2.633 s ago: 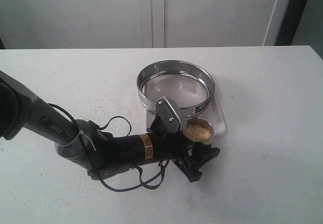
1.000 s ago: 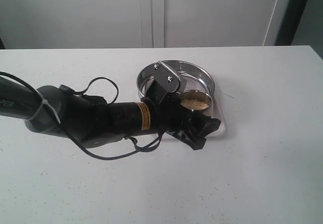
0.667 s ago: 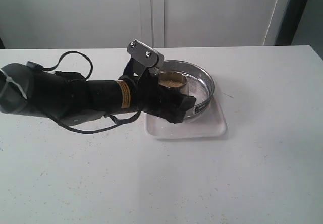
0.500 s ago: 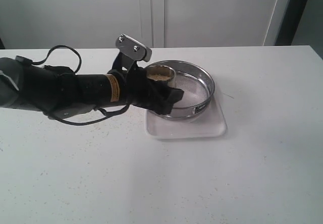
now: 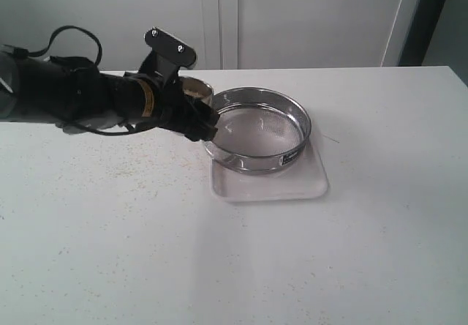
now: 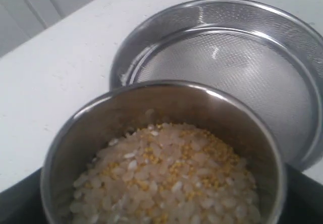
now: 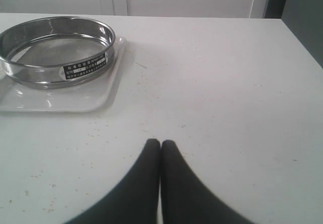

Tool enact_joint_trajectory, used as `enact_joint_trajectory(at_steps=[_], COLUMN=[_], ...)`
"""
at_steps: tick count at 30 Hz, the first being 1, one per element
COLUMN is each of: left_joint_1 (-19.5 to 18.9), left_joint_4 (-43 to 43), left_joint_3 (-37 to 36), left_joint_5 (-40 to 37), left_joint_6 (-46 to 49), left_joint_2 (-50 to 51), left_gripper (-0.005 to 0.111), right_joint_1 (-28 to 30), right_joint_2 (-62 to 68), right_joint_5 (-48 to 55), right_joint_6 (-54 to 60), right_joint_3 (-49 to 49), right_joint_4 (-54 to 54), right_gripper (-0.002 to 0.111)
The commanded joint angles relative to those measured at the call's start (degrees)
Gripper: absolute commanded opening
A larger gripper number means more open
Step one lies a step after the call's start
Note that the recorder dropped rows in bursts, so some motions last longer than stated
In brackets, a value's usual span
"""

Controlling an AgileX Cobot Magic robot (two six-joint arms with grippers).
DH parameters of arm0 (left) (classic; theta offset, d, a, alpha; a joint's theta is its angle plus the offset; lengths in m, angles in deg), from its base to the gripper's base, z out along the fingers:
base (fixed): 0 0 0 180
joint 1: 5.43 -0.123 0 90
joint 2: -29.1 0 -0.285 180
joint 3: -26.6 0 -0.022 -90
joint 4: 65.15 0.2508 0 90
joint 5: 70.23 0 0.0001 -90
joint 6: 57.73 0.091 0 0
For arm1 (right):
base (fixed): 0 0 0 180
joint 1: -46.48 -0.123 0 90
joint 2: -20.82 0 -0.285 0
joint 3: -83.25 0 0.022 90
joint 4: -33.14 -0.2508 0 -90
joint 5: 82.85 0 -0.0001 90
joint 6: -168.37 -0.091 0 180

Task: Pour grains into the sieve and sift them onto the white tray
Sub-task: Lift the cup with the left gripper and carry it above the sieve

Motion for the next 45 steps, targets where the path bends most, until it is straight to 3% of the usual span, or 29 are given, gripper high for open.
enact_joint_trajectory(at_steps=[1,16,23,45], left_joint_1=[-0.12,-0.12,-0.01,0.24], left_joint_4=[3.29,3.42,4.11,17.80], left_joint_3=[5.22,15.93,19.60,25.11], left_joint_5=[-4.72,-5.56,-14.65,-16.69], left_joint_6=[0.49,2.67,3.71,10.15], left_joint_2=[-1.05,5.23,7.82,10.09], left_gripper=[0.000,0.000,0.000,0.000], right_joint_1=[0.62,0.62,0.62,0.62], right_joint_2=[-0.31,-0.31,-0.31,-0.31], right_joint_5=[-0.88,-0.88,-0.88,-0.88], right_joint_6=[0.10,0.10,0.10,0.10], right_joint_3=[0.30,0.30,0.30,0.30], right_joint_4=[0.07,0.07,0.07,0.07], right_gripper=[0.000,0.000,0.000,0.000])
